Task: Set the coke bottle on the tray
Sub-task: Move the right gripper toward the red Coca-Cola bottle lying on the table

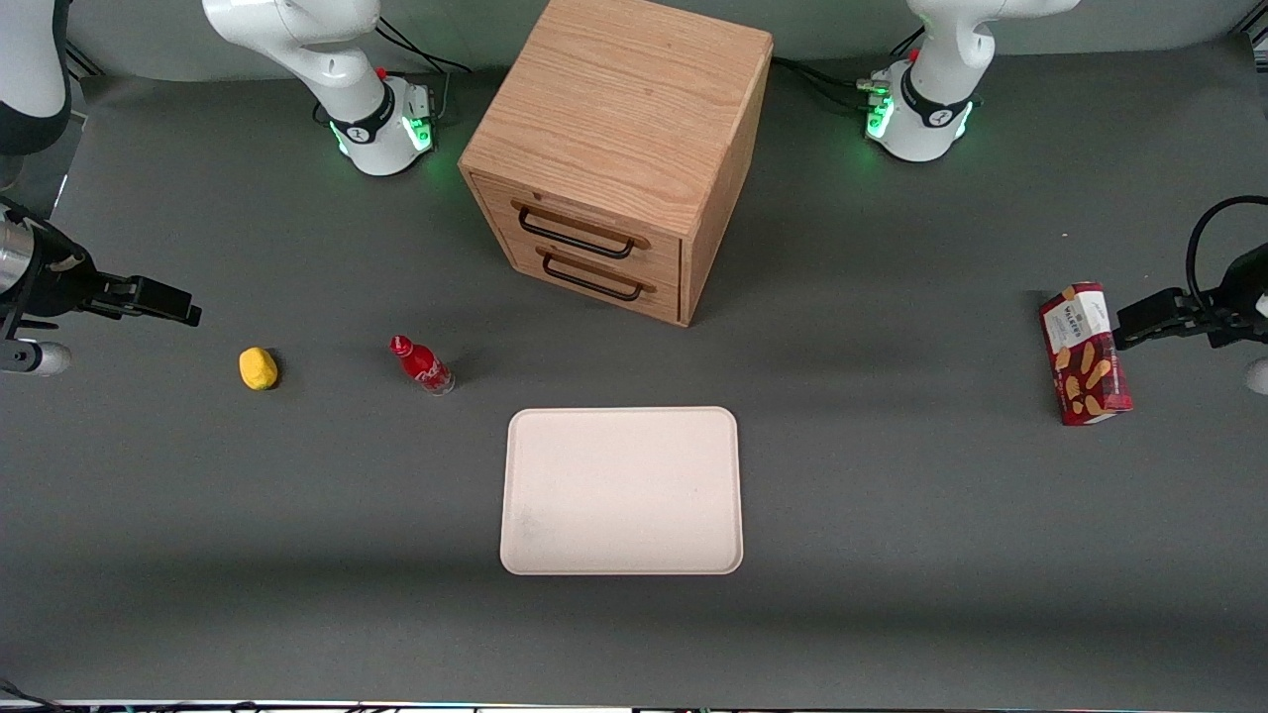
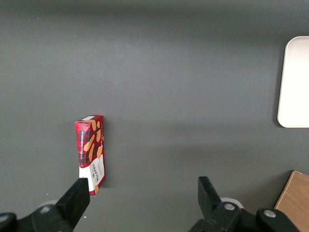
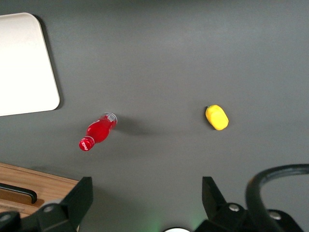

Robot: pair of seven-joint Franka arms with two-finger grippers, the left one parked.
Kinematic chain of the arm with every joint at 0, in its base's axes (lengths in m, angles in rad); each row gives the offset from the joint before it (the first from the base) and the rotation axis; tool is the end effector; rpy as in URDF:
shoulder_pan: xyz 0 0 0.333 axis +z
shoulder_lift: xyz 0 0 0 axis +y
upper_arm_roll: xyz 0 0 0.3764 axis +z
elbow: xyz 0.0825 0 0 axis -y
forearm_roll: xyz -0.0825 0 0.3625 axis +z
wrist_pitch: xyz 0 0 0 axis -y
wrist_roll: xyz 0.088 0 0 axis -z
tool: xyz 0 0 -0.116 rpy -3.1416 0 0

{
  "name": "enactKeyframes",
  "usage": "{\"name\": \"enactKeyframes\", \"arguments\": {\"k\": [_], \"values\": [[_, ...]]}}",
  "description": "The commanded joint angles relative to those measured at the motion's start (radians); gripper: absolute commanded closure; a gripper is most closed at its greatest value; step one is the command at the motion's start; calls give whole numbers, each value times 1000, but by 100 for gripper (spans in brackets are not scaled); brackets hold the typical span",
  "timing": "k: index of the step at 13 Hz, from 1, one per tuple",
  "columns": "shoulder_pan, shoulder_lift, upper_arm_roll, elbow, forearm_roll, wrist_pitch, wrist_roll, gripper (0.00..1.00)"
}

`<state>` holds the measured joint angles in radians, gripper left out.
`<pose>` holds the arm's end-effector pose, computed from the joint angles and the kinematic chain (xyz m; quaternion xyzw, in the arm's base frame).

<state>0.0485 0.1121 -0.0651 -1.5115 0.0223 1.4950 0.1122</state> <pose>0.5628 -0.0042 0.6349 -0.9959 0.0641 0.0644 0.0044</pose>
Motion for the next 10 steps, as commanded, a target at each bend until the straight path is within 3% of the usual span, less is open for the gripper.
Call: {"name": "enactKeyframes", "arguments": {"k": [1,7,10], "values": [[-2,15,71,-16,5,48,12,0],[-1,17,221,-306,14,354,110,0],[-1,18,243,-419,14,459,110,0]]}}
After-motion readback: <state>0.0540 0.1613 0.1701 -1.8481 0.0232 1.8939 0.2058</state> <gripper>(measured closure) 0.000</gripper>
